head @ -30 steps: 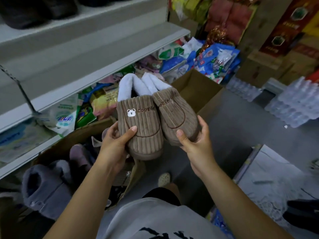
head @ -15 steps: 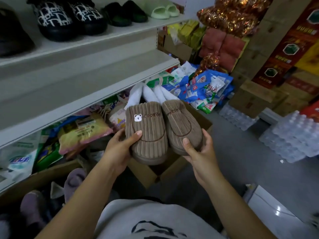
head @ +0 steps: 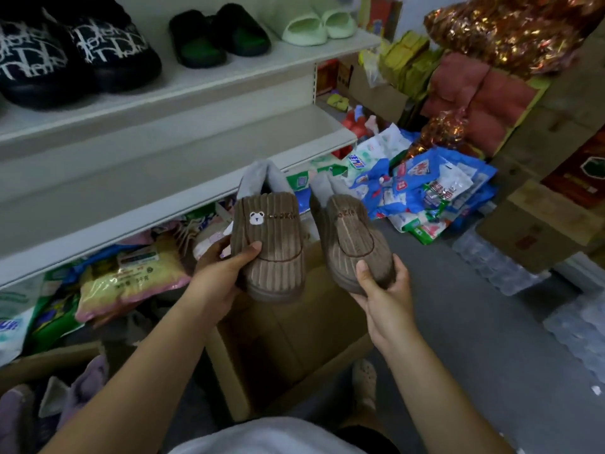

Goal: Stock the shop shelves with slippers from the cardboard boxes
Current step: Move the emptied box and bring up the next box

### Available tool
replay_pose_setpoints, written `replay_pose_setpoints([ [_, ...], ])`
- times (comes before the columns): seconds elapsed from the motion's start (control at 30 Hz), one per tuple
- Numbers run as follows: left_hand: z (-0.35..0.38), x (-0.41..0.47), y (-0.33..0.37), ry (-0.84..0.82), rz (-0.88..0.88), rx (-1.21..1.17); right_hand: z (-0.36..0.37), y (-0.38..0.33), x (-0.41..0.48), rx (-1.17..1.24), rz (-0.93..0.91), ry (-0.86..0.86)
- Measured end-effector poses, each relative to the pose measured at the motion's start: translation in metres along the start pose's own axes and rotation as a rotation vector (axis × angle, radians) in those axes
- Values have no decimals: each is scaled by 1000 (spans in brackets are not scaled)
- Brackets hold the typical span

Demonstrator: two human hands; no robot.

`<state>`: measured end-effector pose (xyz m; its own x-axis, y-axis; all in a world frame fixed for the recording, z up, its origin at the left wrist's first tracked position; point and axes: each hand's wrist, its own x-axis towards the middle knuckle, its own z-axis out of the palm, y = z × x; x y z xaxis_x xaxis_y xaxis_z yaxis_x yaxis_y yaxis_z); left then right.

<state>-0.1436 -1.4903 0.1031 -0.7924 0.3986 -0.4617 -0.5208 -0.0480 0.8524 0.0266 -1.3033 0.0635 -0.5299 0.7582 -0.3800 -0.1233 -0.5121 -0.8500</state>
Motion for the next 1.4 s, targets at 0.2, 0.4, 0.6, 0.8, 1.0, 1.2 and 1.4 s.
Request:
replay_pose_setpoints([
  [0.2,83,70,5,248,6,-10,-10,-43,149,-156,50,-43],
  [0.4,139,152,5,336,38,-55,0,-72,270,-322,31,-150],
  [0.6,179,223,27,304,86,-153,69,-86,345,-139,80,-257],
  [0.8,190,295,45,364,90,-169,128,-78,401,-154,162,-255],
  [1.0,185,332,28,476,93,-164,107,-51,429,-534,25,-359],
  [1.2,178,353,40,267,176,238,121,-52,460,-777,-201,-443],
  [1.4,159,366,30,160,204,901,124,-53,485,-1056,-463,-451],
])
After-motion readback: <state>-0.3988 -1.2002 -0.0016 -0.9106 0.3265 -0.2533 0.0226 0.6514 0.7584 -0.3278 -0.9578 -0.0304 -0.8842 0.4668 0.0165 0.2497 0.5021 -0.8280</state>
